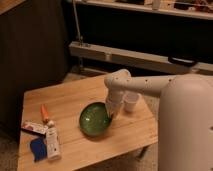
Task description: Drag the ceramic bowl in a circle
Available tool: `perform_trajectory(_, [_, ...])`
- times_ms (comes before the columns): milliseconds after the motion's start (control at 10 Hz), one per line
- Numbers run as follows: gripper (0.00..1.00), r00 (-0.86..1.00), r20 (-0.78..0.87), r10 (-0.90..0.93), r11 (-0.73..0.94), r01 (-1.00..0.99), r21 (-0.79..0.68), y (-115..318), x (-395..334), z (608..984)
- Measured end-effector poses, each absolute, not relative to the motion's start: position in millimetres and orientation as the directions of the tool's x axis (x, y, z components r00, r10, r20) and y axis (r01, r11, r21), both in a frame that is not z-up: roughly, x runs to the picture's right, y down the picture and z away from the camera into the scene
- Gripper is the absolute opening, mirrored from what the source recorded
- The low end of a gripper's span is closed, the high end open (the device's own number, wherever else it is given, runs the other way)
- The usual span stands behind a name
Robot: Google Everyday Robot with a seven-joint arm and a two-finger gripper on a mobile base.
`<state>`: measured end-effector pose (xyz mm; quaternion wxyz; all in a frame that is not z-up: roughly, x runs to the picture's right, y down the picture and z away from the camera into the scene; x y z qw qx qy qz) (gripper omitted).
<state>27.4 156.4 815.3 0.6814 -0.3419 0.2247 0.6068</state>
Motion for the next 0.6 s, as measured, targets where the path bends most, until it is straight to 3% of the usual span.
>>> perform_trajectory(300, [0.0, 0.24, -0.707, 0.665, 0.063, -0.962, -0.267, 168, -6, 797])
perform_trajectory(600, [0.0, 0.309, -0.677, 0.668, 0.098, -0.938, -0.331, 156, -56, 807])
